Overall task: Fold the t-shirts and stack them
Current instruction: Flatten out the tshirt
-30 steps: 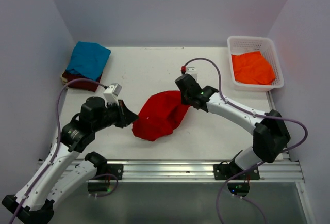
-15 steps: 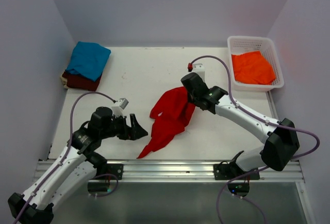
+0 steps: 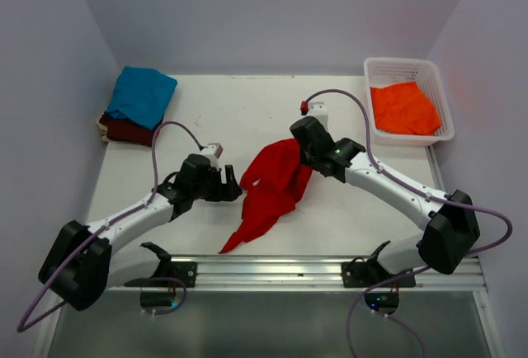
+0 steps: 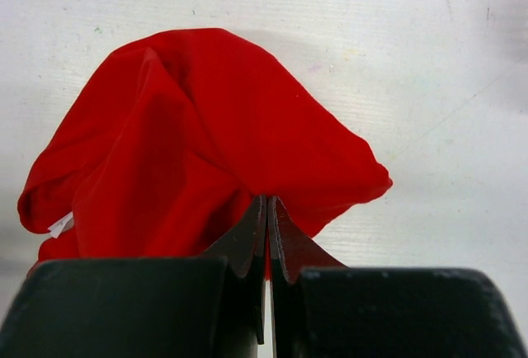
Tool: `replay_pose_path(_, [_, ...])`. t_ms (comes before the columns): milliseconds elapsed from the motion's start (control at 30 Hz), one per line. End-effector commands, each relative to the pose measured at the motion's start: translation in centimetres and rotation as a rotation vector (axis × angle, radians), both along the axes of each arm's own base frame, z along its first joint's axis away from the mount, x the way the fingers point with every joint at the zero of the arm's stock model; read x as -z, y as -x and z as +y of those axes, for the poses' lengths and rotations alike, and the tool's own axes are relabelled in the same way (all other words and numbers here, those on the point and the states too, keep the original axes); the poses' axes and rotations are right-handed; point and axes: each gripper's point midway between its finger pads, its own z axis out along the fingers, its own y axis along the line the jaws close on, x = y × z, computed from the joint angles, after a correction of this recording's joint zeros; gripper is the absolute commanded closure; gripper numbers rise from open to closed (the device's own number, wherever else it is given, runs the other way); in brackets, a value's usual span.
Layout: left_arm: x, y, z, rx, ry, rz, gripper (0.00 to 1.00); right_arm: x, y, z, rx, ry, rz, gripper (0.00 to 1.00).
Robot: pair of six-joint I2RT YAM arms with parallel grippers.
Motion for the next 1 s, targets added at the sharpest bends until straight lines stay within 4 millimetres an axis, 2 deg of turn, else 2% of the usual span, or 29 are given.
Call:
replay_pose_path(0, [-5.4, -6.6, -1.8, -0.026, 0.021, -0.263, 0.21, -1.9, 0.2, -0.3, 0.009, -0.043, -0.052, 1.0])
replay_pose_path(33, [-4.9, -7.1, -2.1, -0.022, 0.014, -0.25, 0.22, -2.0, 0.2, -0.4, 0.009, -0.044, -0.053, 1.0])
replay_pose_path(67, [-5.8, -7.8, -2.6, -0.017, 0.03, -0.273, 0.23, -2.1, 0.3, -0.5, 0.008, -0.044, -0.058, 1.0])
replay_pose_path(200, [-5.9, -9.0, -3.6, -0.009, 0.04, -0.277, 0.25, -2.3, 0.5, -0.9, 0.011, -0.039, -0.066, 1.0])
replay_pose_path(433, [-3.1, -10.1, -5.0, 0.03, 0.025, -0.218, 0.33, -2.0, 0.5, -0.9, 0.007, -0.035, -0.061, 1.0])
replay_pose_path(533, [-2.5, -10.6, -5.7, 0.056, 0.027, -0.207, 0.36, -1.7, 0.4, -0.7, 0.003, -0.039, -0.057, 1.0])
replay_pose_path(567, [-1.7, -10.6, -5.9, 0.067, 0.02, -0.187, 0.37, -1.7, 0.4, -0.7, 0.003, -0.041, -0.056, 1.0])
replay_pose_path(967, [0.1, -13.1, -8.2, 0.127, 0.012, -0.19, 0.43, -1.6, 0.4, -0.6, 0.004, -0.044, -0.058, 1.0])
